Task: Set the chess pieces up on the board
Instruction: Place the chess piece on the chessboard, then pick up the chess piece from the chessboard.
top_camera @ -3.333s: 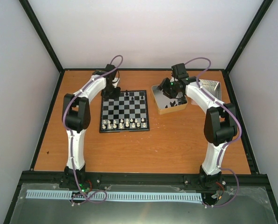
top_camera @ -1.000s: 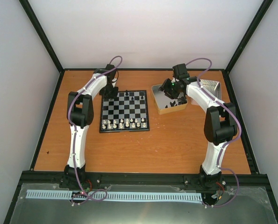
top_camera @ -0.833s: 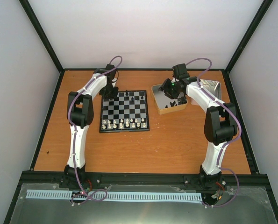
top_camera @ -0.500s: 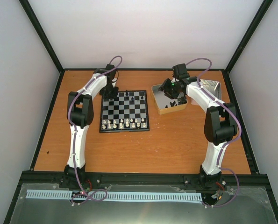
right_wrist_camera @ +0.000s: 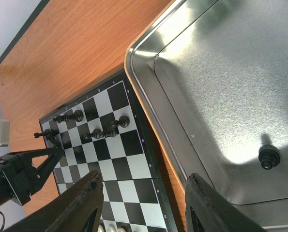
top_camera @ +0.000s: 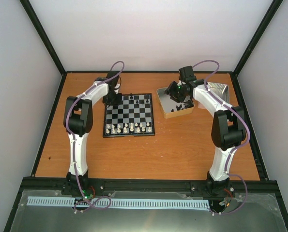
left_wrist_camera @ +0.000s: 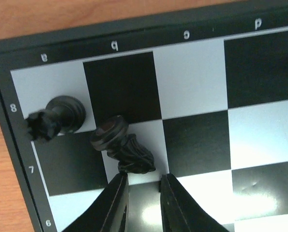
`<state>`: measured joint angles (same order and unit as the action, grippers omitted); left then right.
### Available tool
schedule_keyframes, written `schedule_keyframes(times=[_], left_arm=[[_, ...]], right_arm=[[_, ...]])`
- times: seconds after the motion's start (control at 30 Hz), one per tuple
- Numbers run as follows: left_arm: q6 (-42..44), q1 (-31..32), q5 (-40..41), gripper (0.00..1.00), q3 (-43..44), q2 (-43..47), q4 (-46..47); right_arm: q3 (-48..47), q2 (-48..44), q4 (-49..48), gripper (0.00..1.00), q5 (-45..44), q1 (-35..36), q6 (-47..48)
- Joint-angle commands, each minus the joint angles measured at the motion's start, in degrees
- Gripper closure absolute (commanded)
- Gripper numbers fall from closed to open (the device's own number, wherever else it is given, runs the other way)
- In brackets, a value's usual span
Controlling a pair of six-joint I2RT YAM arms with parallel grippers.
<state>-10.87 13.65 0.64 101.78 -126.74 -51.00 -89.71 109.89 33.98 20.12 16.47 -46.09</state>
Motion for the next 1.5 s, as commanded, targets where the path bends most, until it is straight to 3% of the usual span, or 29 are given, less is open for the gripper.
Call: schedule_keyframes(times=[0.0, 0.23, 0.4, 0.6, 1.0, 1.47], left_arm=[[-2.3, -0.4, 1.3, 0.77, -1.3, 1.1, 5.3], [-4.9, -0.4, 3.5, 0.62, -2.9, 2.9, 7.0], [-6.5, -0.4, 3.6, 0.62, -1.1, 0.9, 7.0], [-7.4, -0.4, 2.2, 0.68, -1.8, 0.1, 7.9], [-10.3, -0.4, 2.1, 0.66, -3.7, -1.6, 9.8], [-10.2, -0.3, 0.5, 0.89, -9.8, 2.1, 14.8]], right_arm=[[0.6, -0.4, -0.4, 0.53, -0.5, -0.2, 0.6], [1.7, -1.2, -0.9, 0.53, -0.9, -0.1, 0.5], [1.9, -1.3, -1.2, 0.53, -0.7, -0.1, 0.4], [2.5, -1.8, -1.6, 0.53, -0.7, -0.1, 0.4], [2.8, -1.8, -2.3, 0.53, 0.1, -0.1, 0.6], [3.4, -2.3, -2.9, 0.53, 0.4, -0.1, 0.8]])
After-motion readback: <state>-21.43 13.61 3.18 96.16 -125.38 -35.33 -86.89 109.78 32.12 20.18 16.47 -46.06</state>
